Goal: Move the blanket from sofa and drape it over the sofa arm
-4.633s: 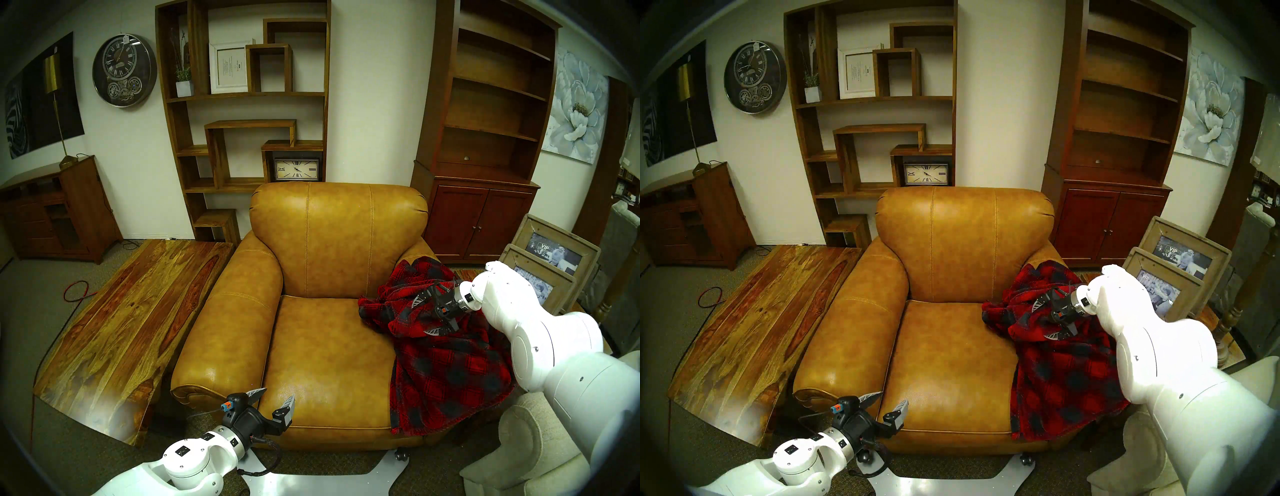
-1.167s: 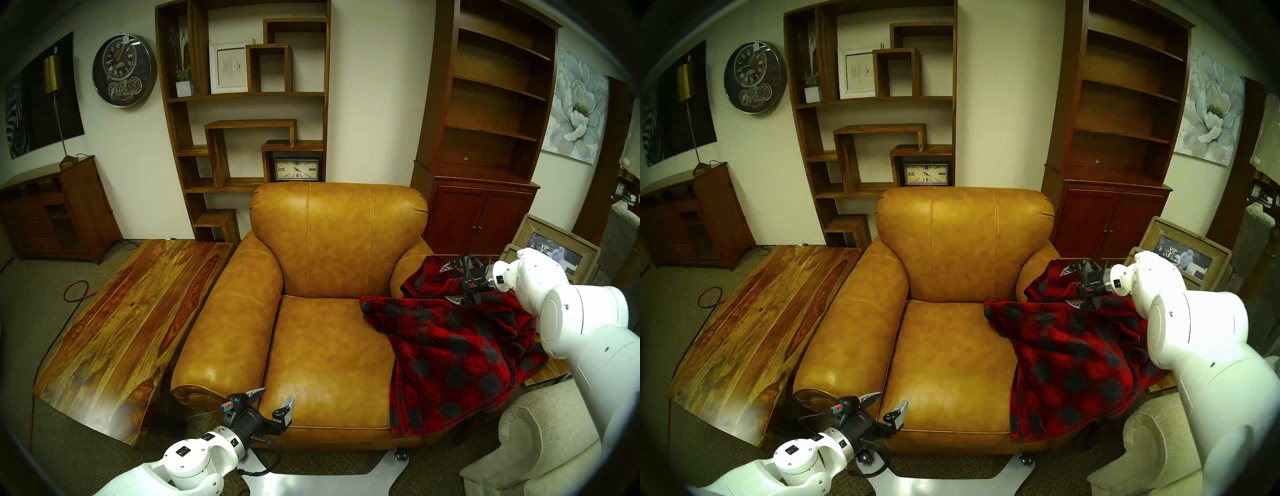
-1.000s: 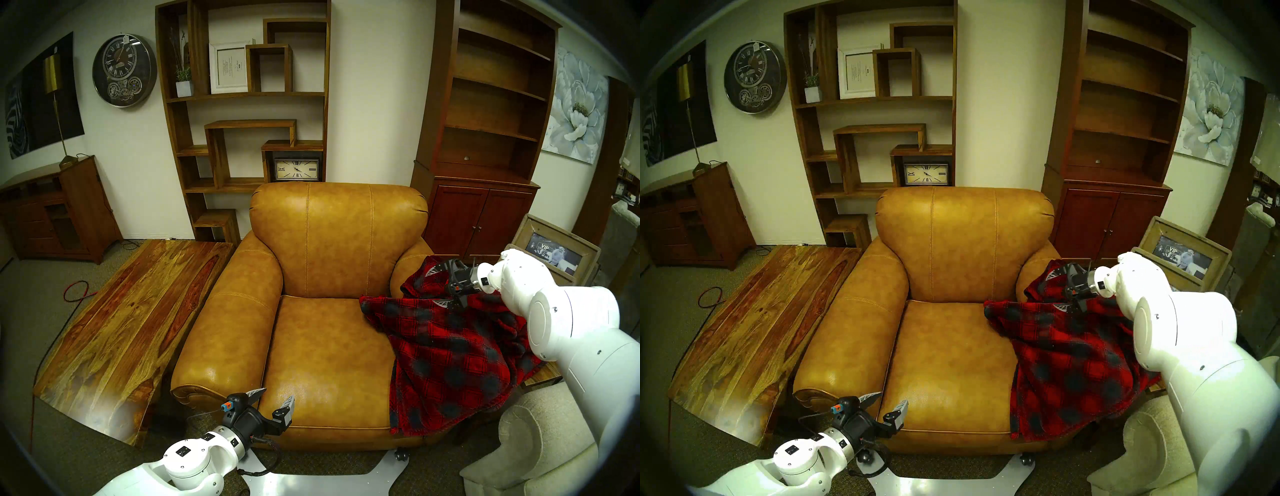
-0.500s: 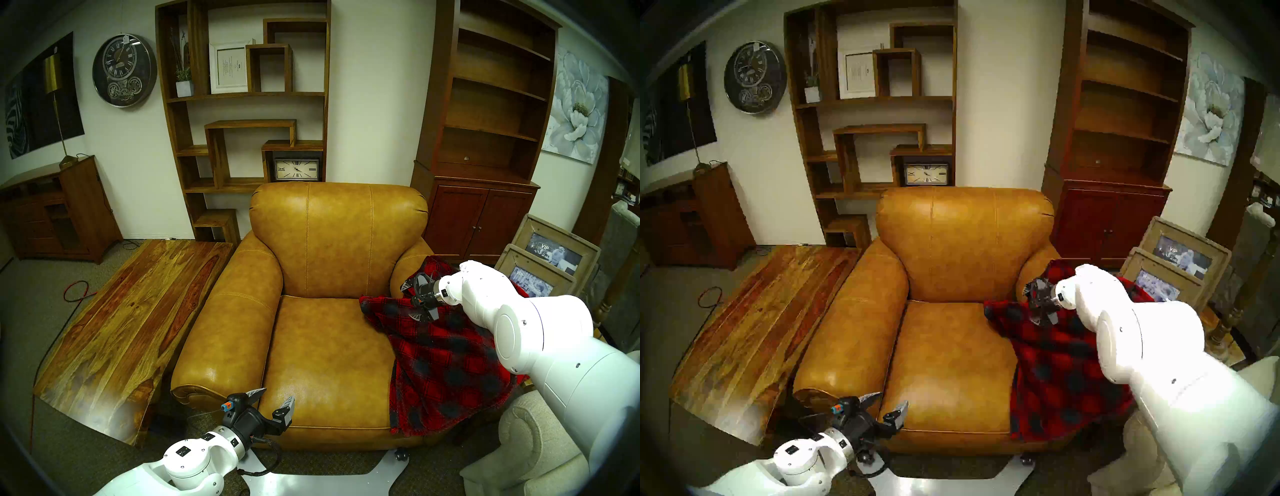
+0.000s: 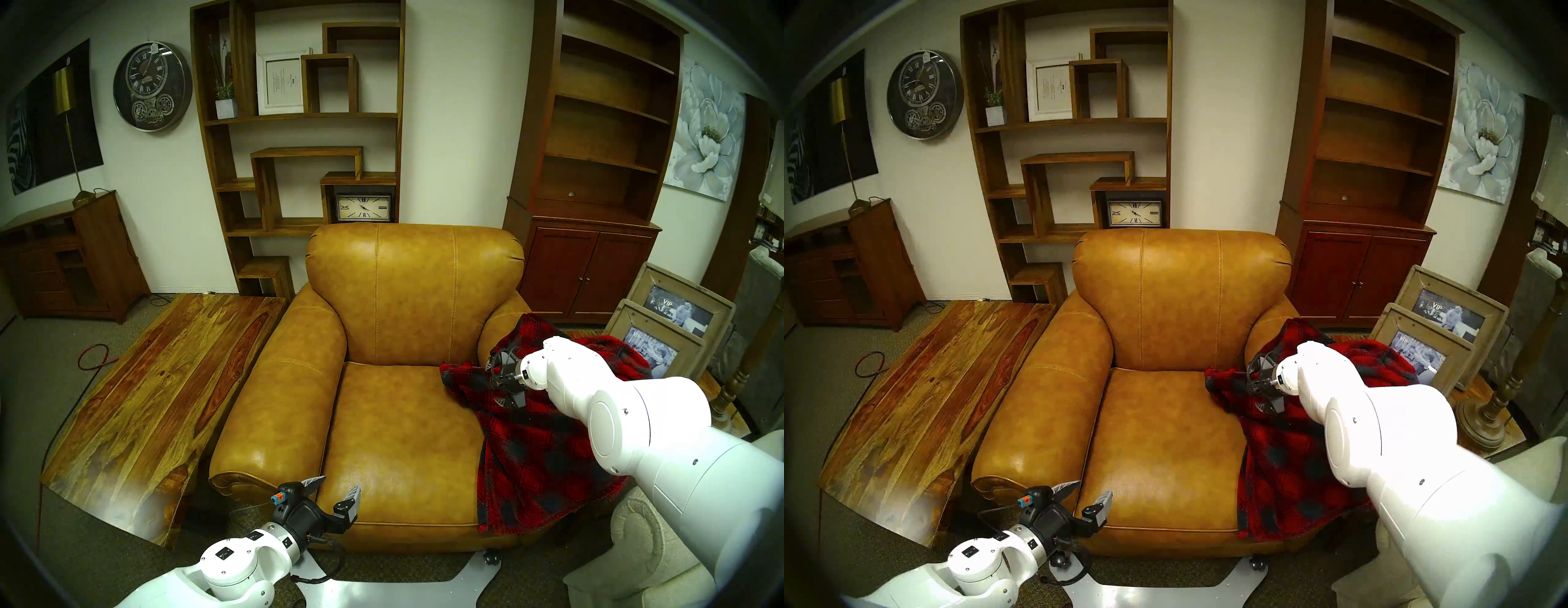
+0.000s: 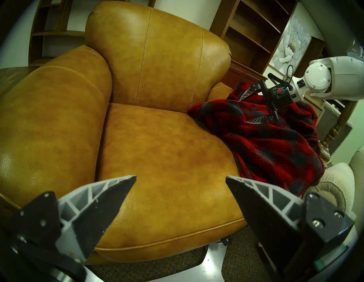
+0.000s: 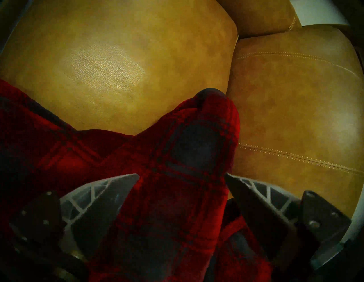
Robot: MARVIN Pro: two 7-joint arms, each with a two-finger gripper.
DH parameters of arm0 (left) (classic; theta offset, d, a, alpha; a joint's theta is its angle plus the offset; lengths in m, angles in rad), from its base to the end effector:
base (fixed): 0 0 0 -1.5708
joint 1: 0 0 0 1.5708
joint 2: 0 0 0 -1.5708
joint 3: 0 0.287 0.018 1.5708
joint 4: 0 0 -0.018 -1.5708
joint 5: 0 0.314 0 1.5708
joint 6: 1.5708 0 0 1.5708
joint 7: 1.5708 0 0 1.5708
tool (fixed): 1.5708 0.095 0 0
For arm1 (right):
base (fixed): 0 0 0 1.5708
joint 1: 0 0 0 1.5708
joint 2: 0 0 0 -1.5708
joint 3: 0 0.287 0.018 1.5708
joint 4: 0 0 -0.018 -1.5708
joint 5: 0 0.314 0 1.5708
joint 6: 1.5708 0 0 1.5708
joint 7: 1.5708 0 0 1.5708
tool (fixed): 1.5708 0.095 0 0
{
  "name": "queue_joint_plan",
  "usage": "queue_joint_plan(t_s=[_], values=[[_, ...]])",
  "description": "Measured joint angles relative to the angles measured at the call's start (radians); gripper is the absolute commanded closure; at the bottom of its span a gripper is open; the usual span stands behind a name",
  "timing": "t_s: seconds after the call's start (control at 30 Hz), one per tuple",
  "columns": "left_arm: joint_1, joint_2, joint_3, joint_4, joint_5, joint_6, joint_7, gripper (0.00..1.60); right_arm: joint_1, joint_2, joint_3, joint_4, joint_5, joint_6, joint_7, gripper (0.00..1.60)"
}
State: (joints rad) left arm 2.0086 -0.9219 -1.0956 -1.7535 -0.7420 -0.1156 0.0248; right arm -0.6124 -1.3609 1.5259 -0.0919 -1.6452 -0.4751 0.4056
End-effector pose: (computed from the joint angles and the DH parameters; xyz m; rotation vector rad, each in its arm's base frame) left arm 0.2203 -0.0118 -0.4236 2.2974 -0.1406 1.3725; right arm 0.5490 -0.1062 -0.3928 1.6234 2.1798 0.7023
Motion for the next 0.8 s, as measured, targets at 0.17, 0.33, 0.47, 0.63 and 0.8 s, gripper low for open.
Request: queue_joint_plan(t_s=[0.17,0.33,0.47,0.63,0.8], values=[[0.0,0.0,0.0,0.001,0.0,0.0,0.0,0.0,-0.02,0.002,-0.002,-0.002,-0.003,0.02,-0.011,0.78],[-0.001,-0.001,0.0,0.001,0.0,0.0,0.0,0.0,-0.038,0.017,-0.005,-0.007,-0.01,0.035,-0.024,1.27],[-0.001,-0.001,0.0,0.002,0.0,0.0,0.0,0.0,-0.046,0.029,-0.007,-0.009,-0.017,0.041,-0.033,1.6],[-0.001,-0.002,0.0,0.002,0.0,0.0,0.0,0.0,-0.049,0.044,-0.008,-0.012,-0.022,0.04,-0.045,1.6],[-0.001,-0.002,0.0,0.003,0.0,0.0,0.0,0.0,-0.04,0.066,0.006,-0.019,-0.015,0.031,-0.051,1.6]])
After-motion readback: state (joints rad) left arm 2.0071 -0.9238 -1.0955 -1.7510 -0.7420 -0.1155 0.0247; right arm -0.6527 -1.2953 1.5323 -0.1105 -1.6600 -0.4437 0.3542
